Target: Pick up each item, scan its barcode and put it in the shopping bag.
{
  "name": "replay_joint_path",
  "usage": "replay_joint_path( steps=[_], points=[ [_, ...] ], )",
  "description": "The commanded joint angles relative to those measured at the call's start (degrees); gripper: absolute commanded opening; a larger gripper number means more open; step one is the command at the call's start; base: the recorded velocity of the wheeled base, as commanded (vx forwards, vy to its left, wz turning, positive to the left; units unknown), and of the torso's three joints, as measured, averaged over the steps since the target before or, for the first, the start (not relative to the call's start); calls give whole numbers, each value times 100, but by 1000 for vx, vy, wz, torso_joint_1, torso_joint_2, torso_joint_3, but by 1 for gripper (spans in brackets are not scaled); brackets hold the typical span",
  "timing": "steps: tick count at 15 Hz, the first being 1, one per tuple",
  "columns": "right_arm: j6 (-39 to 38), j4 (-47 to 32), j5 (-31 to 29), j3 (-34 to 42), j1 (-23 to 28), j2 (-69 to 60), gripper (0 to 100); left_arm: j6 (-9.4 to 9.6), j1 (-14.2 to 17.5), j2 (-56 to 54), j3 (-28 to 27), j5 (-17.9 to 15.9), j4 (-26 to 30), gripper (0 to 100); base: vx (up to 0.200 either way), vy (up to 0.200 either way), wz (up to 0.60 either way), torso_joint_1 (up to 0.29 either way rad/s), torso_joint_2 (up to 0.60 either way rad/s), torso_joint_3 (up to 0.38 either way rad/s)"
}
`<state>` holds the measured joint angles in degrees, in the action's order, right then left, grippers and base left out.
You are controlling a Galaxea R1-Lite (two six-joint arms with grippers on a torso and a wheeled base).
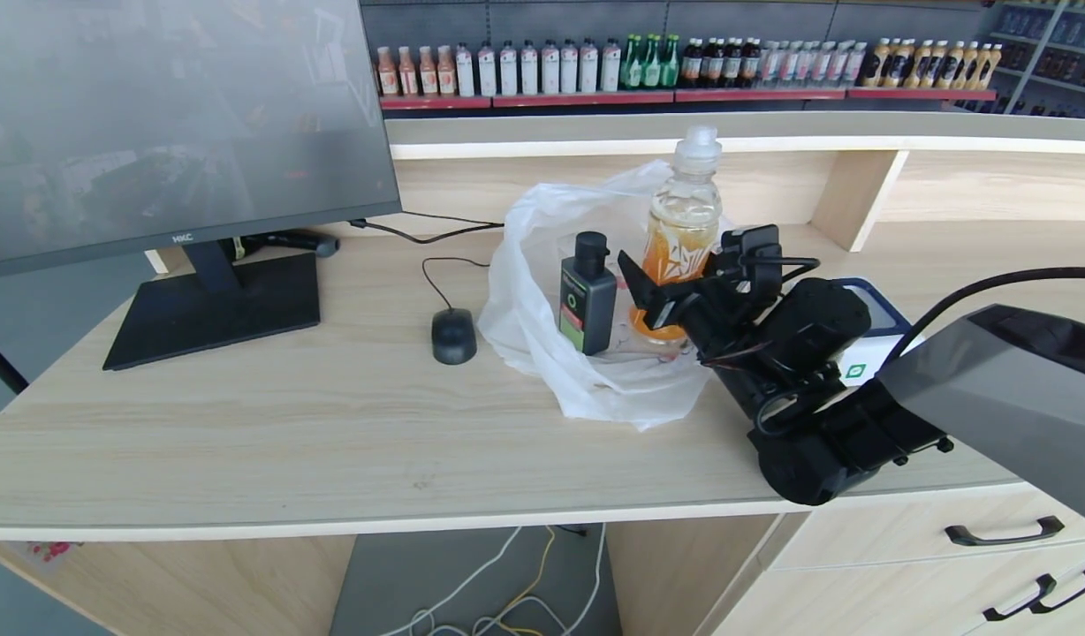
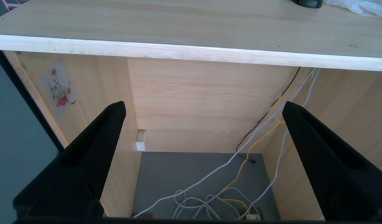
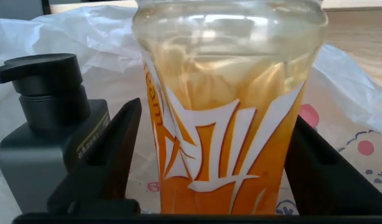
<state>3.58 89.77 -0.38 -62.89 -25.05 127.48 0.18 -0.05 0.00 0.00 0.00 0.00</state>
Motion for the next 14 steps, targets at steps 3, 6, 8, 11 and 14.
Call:
replay_joint_path(
  steps=[3,6,8,11,14],
  points=[
    [20,23,-15,31,9,-74,100,-1,5,0,0,0,0,100,0,0,0,0,0,0],
    [11,23,-15,93,9,-127,100,-1,5,0,0,0,0,100,0,0,0,0,0,0],
    [2,23,-24,207,9,-258,100,-1,-4,0,0,0,0,100,0,0,0,0,0,0],
    [2,23,-41,532,18,-733,100,-1,-4,0,0,0,0,100,0,0,0,0,0,0],
    [11,23,-33,1051,18,-1559,100,-1,5,0,0,0,0,100,0,0,0,0,0,0]
  ],
)
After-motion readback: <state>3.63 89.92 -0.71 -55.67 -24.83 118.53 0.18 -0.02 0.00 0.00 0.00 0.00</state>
